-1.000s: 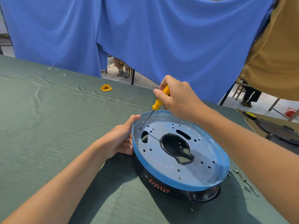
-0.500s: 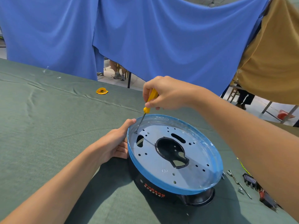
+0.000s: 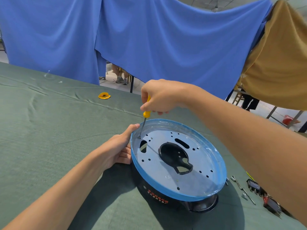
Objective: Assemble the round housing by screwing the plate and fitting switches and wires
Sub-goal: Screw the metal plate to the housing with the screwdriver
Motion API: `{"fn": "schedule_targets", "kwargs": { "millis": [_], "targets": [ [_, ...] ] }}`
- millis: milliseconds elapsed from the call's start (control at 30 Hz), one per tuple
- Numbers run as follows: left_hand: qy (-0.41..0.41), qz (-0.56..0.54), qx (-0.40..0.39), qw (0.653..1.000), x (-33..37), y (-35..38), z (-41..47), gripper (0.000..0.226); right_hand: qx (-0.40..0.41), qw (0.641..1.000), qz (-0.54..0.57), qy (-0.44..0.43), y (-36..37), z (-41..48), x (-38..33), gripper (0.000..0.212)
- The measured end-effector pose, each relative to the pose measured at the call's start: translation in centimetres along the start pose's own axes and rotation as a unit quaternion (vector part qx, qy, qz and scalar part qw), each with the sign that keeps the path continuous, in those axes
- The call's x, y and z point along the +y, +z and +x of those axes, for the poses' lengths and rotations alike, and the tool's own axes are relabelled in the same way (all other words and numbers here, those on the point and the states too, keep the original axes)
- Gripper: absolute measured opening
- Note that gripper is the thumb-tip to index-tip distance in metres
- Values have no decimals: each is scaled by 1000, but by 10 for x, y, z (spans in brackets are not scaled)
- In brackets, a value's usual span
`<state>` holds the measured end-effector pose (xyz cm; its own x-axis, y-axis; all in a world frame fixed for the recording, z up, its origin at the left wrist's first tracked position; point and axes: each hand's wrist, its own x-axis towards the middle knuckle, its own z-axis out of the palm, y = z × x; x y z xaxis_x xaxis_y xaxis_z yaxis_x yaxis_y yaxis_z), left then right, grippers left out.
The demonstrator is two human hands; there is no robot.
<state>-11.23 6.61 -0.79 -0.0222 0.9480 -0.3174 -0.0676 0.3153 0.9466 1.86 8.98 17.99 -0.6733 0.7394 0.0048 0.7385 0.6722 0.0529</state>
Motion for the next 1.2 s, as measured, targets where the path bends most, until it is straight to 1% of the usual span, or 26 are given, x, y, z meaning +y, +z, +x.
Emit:
{"fn": "schedule_targets", "kwargs": {
  "millis": [67, 133, 233, 333, 433, 600, 633, 733, 800, 867, 900, 1067, 1133, 1200],
  "targets": [
    [-1, 0, 0, 1000, 0, 0, 0, 75, 33, 999, -21, 1, 6, 4, 0, 24],
    [-3, 0, 1, 1000, 0, -1, 0, 75, 54, 998, -19, 26, 11, 8, -1, 27],
    [-7, -6, -12, 1000, 1, -3, -2, 74, 35, 998, -16, 58, 8, 11, -3, 34],
    [-14, -7, -16, 1000, 2, -4, -3, 72, -2, 998, -37, 50, 2, 12, -5, 35],
    [-14, -3, -15, 1000, 2, -4, -3, 64, -20, 999, -34, 38, 1, 10, -5, 28],
    [-16, -10, 0, 1000, 3, -2, -3, 63, -18, 998, 49, 16, 3, 3, -5, 11],
    [-17, -10, 3, 1000, 3, -2, -4, 63, -25, 998, 61, 11, 2, 1, -6, 9],
    [-18, -5, 7, 1000, 4, -1, -5, 64, -44, 995, 86, 4, -3, -3, -6, 16],
    [-19, -3, 10, 1000, 4, -1, -6, 65, -29, 995, 92, 4, -5, -4, -5, 13],
    [-21, 0, 13, 1000, 4, 0, -5, 66, 5, 999, 50, 4, -3, -3, -4, 5],
    [-22, 1, 15, 1000, 4, 0, -5, 66, 20, 999, 30, 7, 0, -2, -3, 7],
    [-23, 0, 15, 1000, 4, -1, -5, 69, 47, 998, -8, 36, 10, 3, 3, 39],
    [-24, 1, 11, 1000, 4, -1, -5, 72, 47, 998, -9, 49, 11, 3, 4, 44],
    [-24, 3, 12, 1000, 4, -2, -5, 73, 14, 999, 7, 45, 8, 1, 2, 42]
  ]
}}
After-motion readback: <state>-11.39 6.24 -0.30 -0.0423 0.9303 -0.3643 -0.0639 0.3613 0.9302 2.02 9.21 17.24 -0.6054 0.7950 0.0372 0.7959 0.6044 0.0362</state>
